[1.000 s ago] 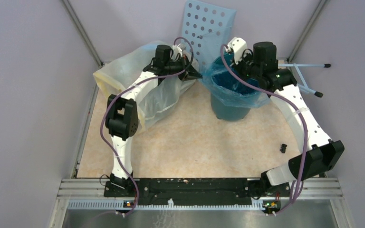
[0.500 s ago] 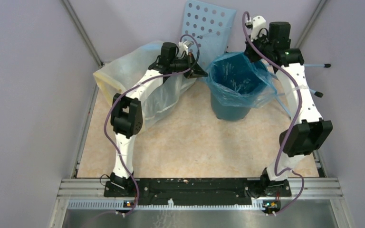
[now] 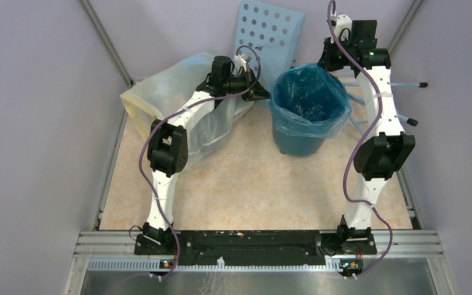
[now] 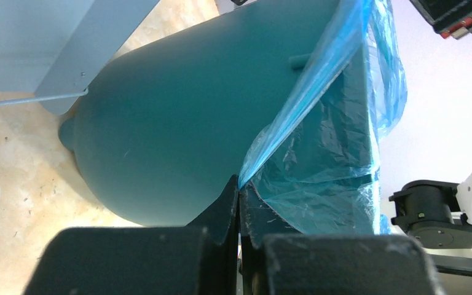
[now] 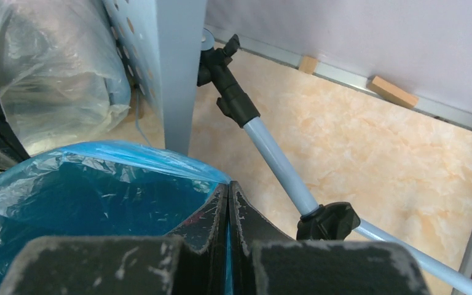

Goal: Put the trash bags into the trash bin

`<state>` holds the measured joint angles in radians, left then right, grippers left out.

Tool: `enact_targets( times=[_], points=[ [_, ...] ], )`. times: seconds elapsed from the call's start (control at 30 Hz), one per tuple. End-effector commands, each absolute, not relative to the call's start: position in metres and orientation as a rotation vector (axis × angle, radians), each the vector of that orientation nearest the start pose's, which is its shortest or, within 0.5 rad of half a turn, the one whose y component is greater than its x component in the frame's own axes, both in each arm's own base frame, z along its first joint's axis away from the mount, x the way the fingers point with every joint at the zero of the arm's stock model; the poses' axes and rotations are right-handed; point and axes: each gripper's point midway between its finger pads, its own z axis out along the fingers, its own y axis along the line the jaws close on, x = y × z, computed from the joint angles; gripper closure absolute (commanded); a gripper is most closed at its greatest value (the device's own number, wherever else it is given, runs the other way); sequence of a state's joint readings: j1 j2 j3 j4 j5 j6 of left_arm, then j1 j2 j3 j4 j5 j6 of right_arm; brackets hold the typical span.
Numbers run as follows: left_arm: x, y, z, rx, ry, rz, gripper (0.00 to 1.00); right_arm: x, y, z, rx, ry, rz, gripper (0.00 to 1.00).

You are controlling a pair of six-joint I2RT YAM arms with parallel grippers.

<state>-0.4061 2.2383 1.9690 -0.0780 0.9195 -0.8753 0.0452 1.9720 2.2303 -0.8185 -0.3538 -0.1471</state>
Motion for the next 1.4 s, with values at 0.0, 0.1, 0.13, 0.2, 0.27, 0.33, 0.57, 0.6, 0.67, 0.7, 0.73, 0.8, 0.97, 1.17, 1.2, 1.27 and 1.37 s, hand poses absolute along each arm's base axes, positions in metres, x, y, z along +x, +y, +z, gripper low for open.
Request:
enact_targets(
  times=[0.0, 0.1, 0.13, 0.2, 0.27, 0.33, 0.57, 0.6, 0.67, 0.7, 0.73, 0.8, 0.97, 1.17, 1.2, 1.27, 1.37],
  points=[
    [0.462, -0.384, 0.259, 0.294, 2.072, -1.711, 1.00, 0.532, 0.065, 0.330, -0.336, 2.043, 0.350, 1.00],
    [0.457, -0.389, 0.254, 0.294, 2.091, -1.725, 1.00, 0.535, 0.052, 0.326, -0.296, 2.054, 0.367, 1.00],
    [0.456, -0.390, 0.256, 0.307, 2.071, -1.727, 1.00, 0.535, 0.049, 0.323, -0.281, 2.064, 0.374, 1.00],
    [0.455, -0.391, 0.255, 0.309, 2.070, -1.728, 1.00, 0.534, 0.042, 0.316, -0.258, 2.090, 0.381, 1.00],
    [0.453, -0.392, 0.254, 0.309, 2.075, -1.731, 1.00, 0.533, 0.034, 0.306, -0.222, 2.129, 0.387, 1.00],
    [0.453, -0.391, 0.253, 0.305, 2.077, -1.729, 1.00, 0.531, 0.028, 0.295, -0.194, 2.168, 0.389, 1.00],
    [0.453, -0.390, 0.256, 0.297, 2.073, -1.721, 1.00, 0.521, 0.027, 0.297, -0.159, 2.189, 0.401, 0.99],
    [0.453, -0.390, 0.256, 0.293, 2.074, -1.719, 1.00, 0.518, 0.025, 0.294, -0.139, 2.209, 0.397, 0.99],
    [0.453, -0.389, 0.255, 0.283, 2.084, -1.713, 1.00, 0.512, 0.019, 0.288, -0.104, 2.247, 0.375, 0.98],
    [0.453, -0.388, 0.256, 0.283, 2.085, -1.710, 1.00, 0.509, 0.015, 0.285, -0.050, 2.267, 0.372, 0.95],
    [0.452, -0.388, 0.256, 0.282, 2.087, -1.706, 0.97, 0.506, 0.010, 0.282, -0.024, 2.281, 0.360, 0.84],
    [0.451, -0.386, 0.258, 0.288, 2.081, -1.693, 0.89, 0.501, 0.002, 0.288, 0.002, 2.273, 0.324, 0.69],
    [0.453, -0.372, 0.261, 0.246, 2.117, -1.592, 0.80, 0.491, -0.010, 0.334, 0.031, 2.164, 0.240, 0.57],
    [0.456, -0.354, 0.271, 0.205, 2.134, -1.442, 0.63, 0.475, -0.019, 0.364, 0.151, 2.098, 0.188, 0.51],
    [0.457, -0.349, 0.272, 0.187, 2.143, -1.420, 0.61, 0.471, -0.020, 0.370, 0.169, 2.085, 0.182, 0.49],
    [0.460, -0.339, 0.275, 0.146, 2.153, -1.360, 0.58, 0.462, -0.017, 0.383, 0.179, 2.062, 0.175, 0.42],
    [0.460, -0.326, 0.288, 0.104, 2.140, -1.249, 0.54, 0.444, -0.001, 0.393, 0.114, 2.058, 0.111, 0.39]
  ],
)
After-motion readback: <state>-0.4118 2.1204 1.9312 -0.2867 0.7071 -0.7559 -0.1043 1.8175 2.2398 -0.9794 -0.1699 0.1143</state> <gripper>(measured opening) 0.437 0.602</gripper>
